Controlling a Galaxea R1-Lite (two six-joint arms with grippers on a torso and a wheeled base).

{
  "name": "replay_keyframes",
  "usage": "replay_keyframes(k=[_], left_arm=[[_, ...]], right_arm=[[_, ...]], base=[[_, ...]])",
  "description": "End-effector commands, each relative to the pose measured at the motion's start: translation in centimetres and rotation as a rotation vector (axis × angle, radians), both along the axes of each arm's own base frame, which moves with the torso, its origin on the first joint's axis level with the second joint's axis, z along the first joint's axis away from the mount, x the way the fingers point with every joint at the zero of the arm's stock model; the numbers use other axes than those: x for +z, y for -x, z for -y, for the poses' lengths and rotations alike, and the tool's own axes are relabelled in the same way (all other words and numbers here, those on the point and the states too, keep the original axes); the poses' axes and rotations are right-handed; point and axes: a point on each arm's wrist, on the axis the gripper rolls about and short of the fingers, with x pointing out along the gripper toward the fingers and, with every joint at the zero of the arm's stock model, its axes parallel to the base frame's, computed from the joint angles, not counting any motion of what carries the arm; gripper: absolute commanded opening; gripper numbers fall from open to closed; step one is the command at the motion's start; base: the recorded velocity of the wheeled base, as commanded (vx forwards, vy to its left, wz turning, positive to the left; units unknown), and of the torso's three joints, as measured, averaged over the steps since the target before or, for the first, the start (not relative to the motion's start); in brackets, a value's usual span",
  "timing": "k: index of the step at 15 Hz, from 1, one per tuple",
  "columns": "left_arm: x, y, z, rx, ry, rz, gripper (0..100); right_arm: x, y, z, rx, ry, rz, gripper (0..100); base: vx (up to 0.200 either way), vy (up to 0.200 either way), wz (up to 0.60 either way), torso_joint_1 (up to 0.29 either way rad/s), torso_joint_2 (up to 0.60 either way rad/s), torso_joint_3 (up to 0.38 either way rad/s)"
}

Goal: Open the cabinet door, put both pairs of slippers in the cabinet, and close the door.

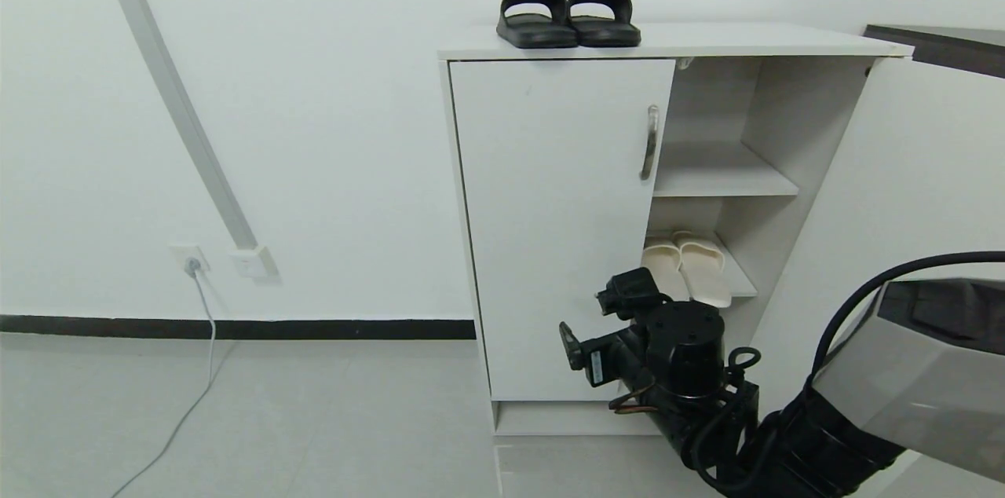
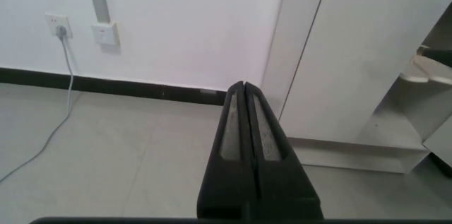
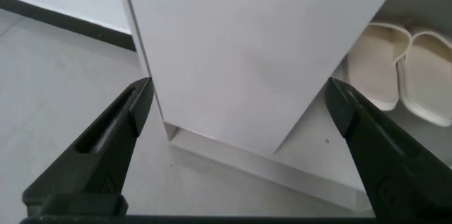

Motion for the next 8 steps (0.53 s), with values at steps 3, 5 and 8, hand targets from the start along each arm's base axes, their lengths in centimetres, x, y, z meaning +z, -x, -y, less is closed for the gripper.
replay_keyframes(k=[3,5,8], left_arm=[[0.01,0.00,0.00,0.002,0.000,0.001,0],[0.01,0.00,0.00,0.002,0.000,0.001,0],[0.01,0.00,0.00,0.002,0.000,0.001,0]], right_arm=[[-0.35,0.01,-0.04,0.001,0.007,-0.007,100],[-0.35,-0.03,-0.08,0.001,0.006,-0.006,100],[-0.35,-0.03,-0.08,0.001,0.006,-0.006,100]], base=[[0.000,0.000,0.00,0.000,0.00,0.000],[0.000,0.000,0.00,0.000,0.00,0.000],[0.000,0.000,0.00,0.015,-0.12,-0.153]])
